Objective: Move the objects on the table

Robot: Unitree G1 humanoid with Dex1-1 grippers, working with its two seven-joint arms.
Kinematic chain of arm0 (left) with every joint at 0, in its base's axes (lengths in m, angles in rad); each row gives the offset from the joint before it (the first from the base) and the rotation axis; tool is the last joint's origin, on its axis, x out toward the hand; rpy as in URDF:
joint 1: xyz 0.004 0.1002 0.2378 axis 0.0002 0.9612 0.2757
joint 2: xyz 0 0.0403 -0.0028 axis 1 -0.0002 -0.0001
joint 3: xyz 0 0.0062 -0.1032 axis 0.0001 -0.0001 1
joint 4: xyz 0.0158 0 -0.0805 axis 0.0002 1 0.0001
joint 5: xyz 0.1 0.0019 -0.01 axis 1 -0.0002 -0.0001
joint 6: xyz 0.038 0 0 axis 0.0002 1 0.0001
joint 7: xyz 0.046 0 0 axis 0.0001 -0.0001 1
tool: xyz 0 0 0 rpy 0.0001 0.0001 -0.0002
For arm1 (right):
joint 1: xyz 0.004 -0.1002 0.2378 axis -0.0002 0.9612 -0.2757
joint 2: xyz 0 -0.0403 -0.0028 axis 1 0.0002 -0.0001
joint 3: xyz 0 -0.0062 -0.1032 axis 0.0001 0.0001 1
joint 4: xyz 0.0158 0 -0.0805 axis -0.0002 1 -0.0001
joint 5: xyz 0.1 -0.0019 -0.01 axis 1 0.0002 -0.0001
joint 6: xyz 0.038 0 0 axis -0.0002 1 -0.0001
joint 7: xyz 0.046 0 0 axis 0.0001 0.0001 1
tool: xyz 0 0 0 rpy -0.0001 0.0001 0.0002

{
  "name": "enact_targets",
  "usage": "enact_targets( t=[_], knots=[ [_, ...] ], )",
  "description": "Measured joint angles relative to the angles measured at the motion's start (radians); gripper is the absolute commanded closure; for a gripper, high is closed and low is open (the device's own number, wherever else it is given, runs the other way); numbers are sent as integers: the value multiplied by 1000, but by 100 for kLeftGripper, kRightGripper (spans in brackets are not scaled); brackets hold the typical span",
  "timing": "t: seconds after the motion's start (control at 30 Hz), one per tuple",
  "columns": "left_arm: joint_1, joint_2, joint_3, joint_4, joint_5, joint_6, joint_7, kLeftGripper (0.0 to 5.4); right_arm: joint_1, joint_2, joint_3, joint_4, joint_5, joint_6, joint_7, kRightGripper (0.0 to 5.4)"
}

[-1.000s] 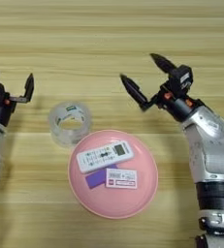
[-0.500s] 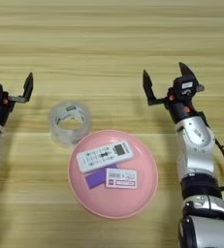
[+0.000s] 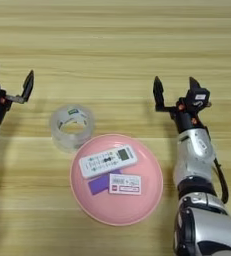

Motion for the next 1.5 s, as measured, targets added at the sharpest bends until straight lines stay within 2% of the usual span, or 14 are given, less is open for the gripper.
enact_targets(
  t=[0.23, 0.33, 0.47, 0.57, 0.67, 0.77, 0.9, 1.03, 1.27, 1.4, 1.5],
  knots=[
    [35, 20, -34, -53, -36, 95, -145, 0, 0, 29, -9, 26, 11, -21, 19, 4],
    [46, 32, -51, -89, -71, 143, -225, 0, -1, 34, -19, 31, 20, -21, 17, 4],
    [73, 42, -90, -142, -78, 203, -326, 0, -2, 35, -22, 37, 20, -21, 13, 4],
    [106, 37, -119, -219, -115, 287, -396, 0, -3, 37, -23, 39, 20, -21, 11, 4],
    [119, 29, -138, -315, -148, 368, -417, 0, -5, 37, -24, 46, 19, -21, 10, 4],
    [139, 30, -165, -394, -154, 447, -434, 0, -6, 37, -26, 52, 19, -20, 6, 4],
    [164, 35, -199, -446, -151, 533, -451, 0, -6, 37, -28, 60, 19, -19, -2, 4],
    [162, 40, -221, -466, -145, 622, -450, 0, -8, 37, -28, 65, 19, -19, -5, 4],
    [119, 58, -258, -468, -88, 784, -406, 0, -9, 37, -28, 67, 13, -19, -7, 4],
    [93, 77, -273, -455, -46, 837, -382, 0, -10, 37, -27, 68, 10, -19, -8, 4],
    [70, 78, -279, -432, -27, 847, -366, 0, -10, 37, -27, 68, 8, -19, -9, 4]
  ],
)
